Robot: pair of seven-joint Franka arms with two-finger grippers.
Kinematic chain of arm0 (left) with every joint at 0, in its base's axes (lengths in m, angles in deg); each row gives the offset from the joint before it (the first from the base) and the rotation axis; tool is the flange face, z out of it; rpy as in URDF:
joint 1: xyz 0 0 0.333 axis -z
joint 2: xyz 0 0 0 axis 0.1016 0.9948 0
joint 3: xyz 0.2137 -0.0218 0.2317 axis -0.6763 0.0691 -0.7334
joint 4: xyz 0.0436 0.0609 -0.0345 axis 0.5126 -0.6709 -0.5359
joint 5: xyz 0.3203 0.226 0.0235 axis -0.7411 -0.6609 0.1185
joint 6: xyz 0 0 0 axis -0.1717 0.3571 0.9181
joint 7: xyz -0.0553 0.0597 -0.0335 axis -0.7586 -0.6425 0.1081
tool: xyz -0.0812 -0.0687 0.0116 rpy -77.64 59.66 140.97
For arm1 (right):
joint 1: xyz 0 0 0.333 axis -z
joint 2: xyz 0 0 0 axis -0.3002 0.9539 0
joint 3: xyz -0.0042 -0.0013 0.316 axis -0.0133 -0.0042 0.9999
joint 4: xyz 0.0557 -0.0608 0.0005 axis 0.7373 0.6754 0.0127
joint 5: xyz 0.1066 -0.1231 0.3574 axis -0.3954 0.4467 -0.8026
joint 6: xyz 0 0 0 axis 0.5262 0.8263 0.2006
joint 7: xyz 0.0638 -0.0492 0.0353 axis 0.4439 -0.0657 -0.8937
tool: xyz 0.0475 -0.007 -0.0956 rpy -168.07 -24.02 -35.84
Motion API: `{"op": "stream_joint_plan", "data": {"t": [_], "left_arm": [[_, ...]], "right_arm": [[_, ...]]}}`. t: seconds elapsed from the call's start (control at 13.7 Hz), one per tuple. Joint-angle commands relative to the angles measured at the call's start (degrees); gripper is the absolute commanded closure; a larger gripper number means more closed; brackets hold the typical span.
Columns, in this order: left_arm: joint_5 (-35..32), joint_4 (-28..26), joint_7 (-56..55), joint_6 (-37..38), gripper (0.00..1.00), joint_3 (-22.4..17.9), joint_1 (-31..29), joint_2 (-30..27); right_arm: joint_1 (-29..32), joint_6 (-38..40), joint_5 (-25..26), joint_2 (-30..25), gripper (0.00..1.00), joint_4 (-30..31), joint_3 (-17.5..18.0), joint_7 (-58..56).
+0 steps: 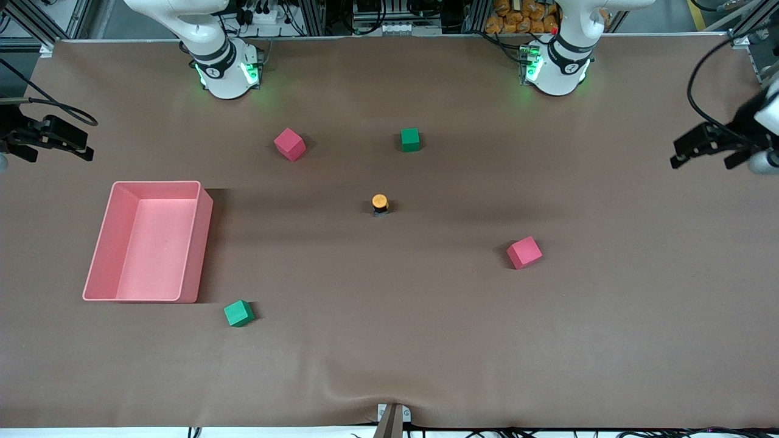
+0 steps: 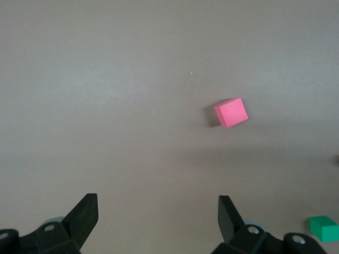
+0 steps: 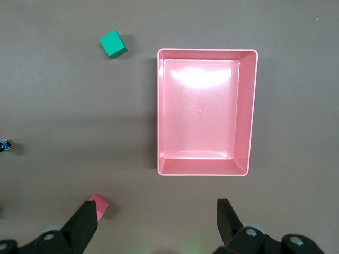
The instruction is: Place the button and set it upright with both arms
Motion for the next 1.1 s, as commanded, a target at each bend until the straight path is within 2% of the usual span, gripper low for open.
{"op": "stream_joint_plan", "data": {"t": [0.0,0.37,0.58,1.02], "left_arm": [[0.4,-1.4,0.0,-1.3,0.0,0.7,-0.5,-2.1],[-2.9,2.2,3.9,-0.6,0.0,-0.1,-0.7,-0.6],[-2.9,11.0,7.6,4.5,0.0,-1.0,-1.3,4.7],[-2.8,11.8,10.4,5.0,0.0,-2.1,-2.9,5.2]], "right_arm": [[0.3,0.7,-0.8,-0.9,0.0,0.3,-0.2,0.1],[0.3,1.4,-0.8,-1.1,0.0,0.3,-0.2,0.2],[0.4,2.0,-2.3,-1.1,0.0,0.1,-0.4,0.3],[0.5,1.8,-2.1,-0.8,0.0,0.1,-0.6,1.7]]}}
